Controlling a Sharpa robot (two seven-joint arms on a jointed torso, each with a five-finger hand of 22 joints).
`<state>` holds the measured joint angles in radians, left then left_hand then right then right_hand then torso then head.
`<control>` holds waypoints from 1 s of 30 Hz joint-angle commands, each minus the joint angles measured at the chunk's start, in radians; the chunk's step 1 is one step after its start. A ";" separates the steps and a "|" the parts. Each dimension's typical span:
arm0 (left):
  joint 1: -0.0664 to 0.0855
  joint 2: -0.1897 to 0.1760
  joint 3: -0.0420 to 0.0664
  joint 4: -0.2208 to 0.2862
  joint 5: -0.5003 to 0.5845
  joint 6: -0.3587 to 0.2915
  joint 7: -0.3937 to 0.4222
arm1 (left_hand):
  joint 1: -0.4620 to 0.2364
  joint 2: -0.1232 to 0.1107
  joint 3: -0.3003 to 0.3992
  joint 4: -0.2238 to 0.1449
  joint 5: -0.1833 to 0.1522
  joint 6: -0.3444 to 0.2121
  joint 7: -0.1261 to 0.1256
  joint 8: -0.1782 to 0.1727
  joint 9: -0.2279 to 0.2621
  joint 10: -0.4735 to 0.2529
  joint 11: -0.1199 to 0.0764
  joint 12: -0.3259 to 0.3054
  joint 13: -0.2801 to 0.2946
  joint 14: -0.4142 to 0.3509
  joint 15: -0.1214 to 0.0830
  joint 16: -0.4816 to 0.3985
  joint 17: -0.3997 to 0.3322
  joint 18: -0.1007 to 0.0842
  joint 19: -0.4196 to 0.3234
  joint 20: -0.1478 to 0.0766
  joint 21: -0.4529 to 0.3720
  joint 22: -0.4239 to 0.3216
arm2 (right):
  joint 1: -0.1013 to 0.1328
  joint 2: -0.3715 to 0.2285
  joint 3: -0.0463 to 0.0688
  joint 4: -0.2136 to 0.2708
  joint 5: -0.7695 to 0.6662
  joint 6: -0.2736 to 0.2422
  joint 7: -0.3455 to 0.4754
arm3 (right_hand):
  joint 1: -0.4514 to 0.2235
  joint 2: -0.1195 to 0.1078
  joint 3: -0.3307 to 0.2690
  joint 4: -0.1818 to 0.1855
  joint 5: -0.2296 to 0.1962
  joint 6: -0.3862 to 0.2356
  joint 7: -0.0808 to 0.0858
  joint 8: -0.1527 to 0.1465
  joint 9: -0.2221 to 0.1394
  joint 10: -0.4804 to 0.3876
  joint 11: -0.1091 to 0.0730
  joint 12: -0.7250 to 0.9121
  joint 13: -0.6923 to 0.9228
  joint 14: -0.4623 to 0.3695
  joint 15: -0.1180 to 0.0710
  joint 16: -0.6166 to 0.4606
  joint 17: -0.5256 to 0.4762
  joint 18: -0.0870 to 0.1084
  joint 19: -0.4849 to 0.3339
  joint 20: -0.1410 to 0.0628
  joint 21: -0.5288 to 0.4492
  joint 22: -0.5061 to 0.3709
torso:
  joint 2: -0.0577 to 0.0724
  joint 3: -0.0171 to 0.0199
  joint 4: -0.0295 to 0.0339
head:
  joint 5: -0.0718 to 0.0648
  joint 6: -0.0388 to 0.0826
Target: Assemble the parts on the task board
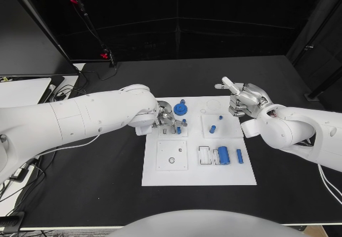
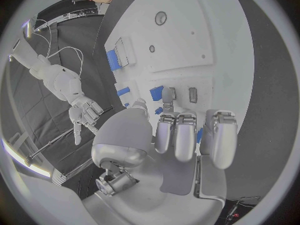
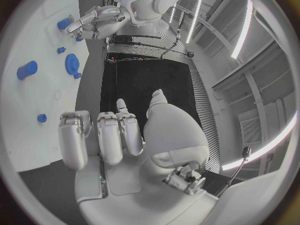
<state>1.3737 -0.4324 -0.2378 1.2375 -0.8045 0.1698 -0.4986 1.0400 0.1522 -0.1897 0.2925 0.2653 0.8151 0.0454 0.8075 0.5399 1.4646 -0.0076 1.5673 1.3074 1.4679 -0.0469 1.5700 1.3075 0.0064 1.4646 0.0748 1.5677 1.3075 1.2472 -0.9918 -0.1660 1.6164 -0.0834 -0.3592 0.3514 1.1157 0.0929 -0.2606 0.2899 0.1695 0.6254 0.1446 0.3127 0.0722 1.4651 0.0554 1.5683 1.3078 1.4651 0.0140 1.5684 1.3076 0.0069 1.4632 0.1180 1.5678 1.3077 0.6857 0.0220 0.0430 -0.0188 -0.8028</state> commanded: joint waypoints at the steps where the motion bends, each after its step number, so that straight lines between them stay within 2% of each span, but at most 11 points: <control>1: 0.001 0.002 0.001 -0.004 -0.004 0.027 -0.010 | 0.000 0.013 0.004 0.000 0.005 0.007 0.000 -0.007 0.003 0.106 -0.005 0.003 0.263 0.103 -0.007 0.001 0.263 -0.006 0.106 -0.007 0.003 0.263 | 0.001 0.002 0.000 0.000 0.002 -0.001 -0.005 | 0.008 0.006 -0.007 0.001 0.005 -0.005 0.000 0.006 -0.001 0.106 0.006 0.003 0.263 0.106 0.000 0.002 0.263 -0.007 0.108 0.006 0.003 0.263 | 0.000 0.0000 -0.0002 | -0.002 0.000; 3: 0.000 0.004 0.001 -0.005 -0.004 0.031 -0.014 | 0.000 0.013 0.002 0.000 0.002 0.009 -0.001 -0.009 0.004 0.106 -0.006 0.003 0.263 0.103 -0.007 0.001 0.263 -0.006 0.106 -0.008 0.003 0.263 | 0.000 0.002 0.000 -0.001 0.002 -0.003 -0.008 | 0.008 0.006 -0.007 0.001 0.005 -0.005 0.000 0.006 -0.001 0.106 0.006 0.003 0.263 0.106 0.000 0.002 0.263 -0.007 0.108 0.006 0.003 0.263 | 0.000 -0.0001 -0.0001 | -0.002 0.000; 6: -0.001 0.005 0.001 -0.006 -0.004 0.038 -0.018 | -0.011 0.018 -0.012 0.001 -0.022 0.016 0.000 -0.024 0.012 0.106 -0.006 0.003 0.263 0.103 -0.008 0.001 0.263 -0.006 0.106 -0.008 0.003 0.263 | 0.000 0.002 0.000 -0.001 0.002 -0.008 -0.013 | 0.007 0.007 -0.007 0.001 0.006 -0.005 0.000 0.007 -0.001 0.106 0.006 0.003 0.263 0.106 0.000 0.002 0.263 -0.007 0.108 0.006 0.003 0.263 | 0.000 -0.0003 0.0004 | -0.002 0.001; 9: -0.001 0.007 0.001 -0.006 -0.004 0.046 -0.021 | -0.012 0.019 -0.015 0.000 -0.027 0.018 -0.001 -0.027 0.014 0.106 -0.006 0.003 0.263 0.103 -0.008 0.001 0.263 -0.006 0.106 -0.009 0.003 0.263 | 0.000 0.002 0.000 -0.002 0.002 -0.013 -0.017 | 0.007 0.007 -0.008 0.001 0.006 -0.005 0.000 0.007 0.000 0.106 0.006 0.003 0.263 0.106 0.000 0.002 0.263 -0.007 0.108 0.006 0.003 0.263 | 0.000 -0.0004 -0.0001 | -0.002 -0.001; 27: -0.002 0.007 0.001 -0.011 -0.004 0.078 -0.006 | -0.010 0.020 -0.019 -0.001 -0.030 0.024 -0.002 -0.031 0.019 0.106 -0.007 0.003 0.263 0.103 -0.008 0.001 0.263 -0.006 0.106 -0.009 0.003 0.263 | 0.000 0.005 0.000 -0.006 0.001 -0.026 -0.041 | 0.004 0.008 -0.011 0.000 0.014 -0.006 0.001 0.012 0.000 0.106 0.007 0.003 0.263 0.106 0.000 0.002 0.263 -0.007 0.108 0.007 0.003 0.263 | 0.000 -0.0009 -0.0011 | -0.007 -0.006; 30: -0.002 0.010 0.001 -0.013 -0.004 0.080 -0.005 | -0.002 0.030 -0.017 -0.001 -0.027 0.028 -0.003 -0.036 0.025 0.106 -0.008 0.003 0.263 0.103 -0.009 0.001 0.263 -0.006 0.106 -0.009 0.003 0.263 | 0.000 0.006 0.000 -0.007 0.001 -0.027 -0.044 | 0.003 0.008 -0.012 0.000 0.016 -0.007 0.001 0.013 0.000 0.106 0.007 0.003 0.263 0.106 0.000 0.002 0.263 -0.007 0.108 0.007 0.003 0.263 | 0.001 -0.0003 0.0007 | -0.008 -0.006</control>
<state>1.3705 -0.4246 -0.2378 1.2247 -0.8048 0.2299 -0.5099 1.0389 0.1740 -0.2028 0.2917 0.2399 0.8367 0.0415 0.7747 0.5634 1.4646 -0.0075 1.5673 1.3073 1.4641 -0.0506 1.5700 1.3074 0.0065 1.4682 0.0713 1.5677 1.3074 1.2457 -0.9872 -0.1663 1.6087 -0.0834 -0.3797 0.3122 1.1158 0.0928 -0.2661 0.2896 0.1799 0.6254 0.1446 0.3214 0.0721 1.4651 0.0554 1.5683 1.3077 1.4651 0.0141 1.5684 1.3074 0.0070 1.4632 0.1181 1.5678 1.3075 0.6859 0.0213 0.0424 -0.0262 -0.8085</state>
